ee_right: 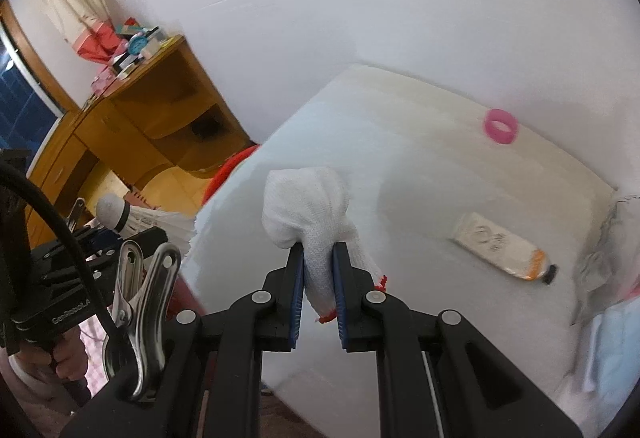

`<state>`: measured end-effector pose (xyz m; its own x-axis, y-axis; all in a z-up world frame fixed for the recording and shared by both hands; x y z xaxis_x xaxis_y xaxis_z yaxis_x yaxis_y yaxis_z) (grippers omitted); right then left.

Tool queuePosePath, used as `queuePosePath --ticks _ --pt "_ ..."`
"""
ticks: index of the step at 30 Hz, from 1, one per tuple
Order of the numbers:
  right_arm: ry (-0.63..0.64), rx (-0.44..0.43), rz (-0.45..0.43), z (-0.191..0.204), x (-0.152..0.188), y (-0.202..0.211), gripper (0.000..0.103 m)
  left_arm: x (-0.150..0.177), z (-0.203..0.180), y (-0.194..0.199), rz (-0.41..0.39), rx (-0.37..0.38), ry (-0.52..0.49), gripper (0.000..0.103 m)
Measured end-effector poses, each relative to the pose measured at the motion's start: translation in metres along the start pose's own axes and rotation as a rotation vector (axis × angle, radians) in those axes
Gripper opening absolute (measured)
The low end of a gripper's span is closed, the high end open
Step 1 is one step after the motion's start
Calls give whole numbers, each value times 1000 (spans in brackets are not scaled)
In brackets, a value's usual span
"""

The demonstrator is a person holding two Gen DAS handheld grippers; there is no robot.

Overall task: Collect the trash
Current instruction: 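Carry the shuttlecock and white sock with both tools over the red bucket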

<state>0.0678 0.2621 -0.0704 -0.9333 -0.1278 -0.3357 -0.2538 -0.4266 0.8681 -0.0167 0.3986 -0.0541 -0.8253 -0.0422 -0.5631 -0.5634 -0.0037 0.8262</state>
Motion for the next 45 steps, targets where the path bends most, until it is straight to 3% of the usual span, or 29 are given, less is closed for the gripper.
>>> queuePosePath --ticks 10,21,33,39,45 --pt "11 -49 -6 66 14 -12 15 22 61 27 -17 -31 37 35" --pt "73 -128 44 120 6 -42 15 29 120 25 -2 -106 107 35" --pt "185 -201 122 161 -27 -98 15 21 175 -25 28 -139 146 36" --pt "216 -184 151 179 -41 -130 15 19 199 -61 47 -102 136 36" --pt "146 -133 188 184 -57 -171 15 24 221 -108 88 -27 85 36"
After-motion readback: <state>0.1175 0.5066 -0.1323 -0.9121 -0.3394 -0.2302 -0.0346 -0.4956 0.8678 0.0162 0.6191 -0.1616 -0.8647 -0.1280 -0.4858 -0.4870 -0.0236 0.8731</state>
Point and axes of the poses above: each gripper's, at about its wrist camera, not at the fingertips, and y roughly against the way its jaws point, z to its left, x to its underside, the point moved 6 cm from there along -y, roughly the way its jaws point, and after that the axes turned 15 degrees about -y, right-handed, at the moved point
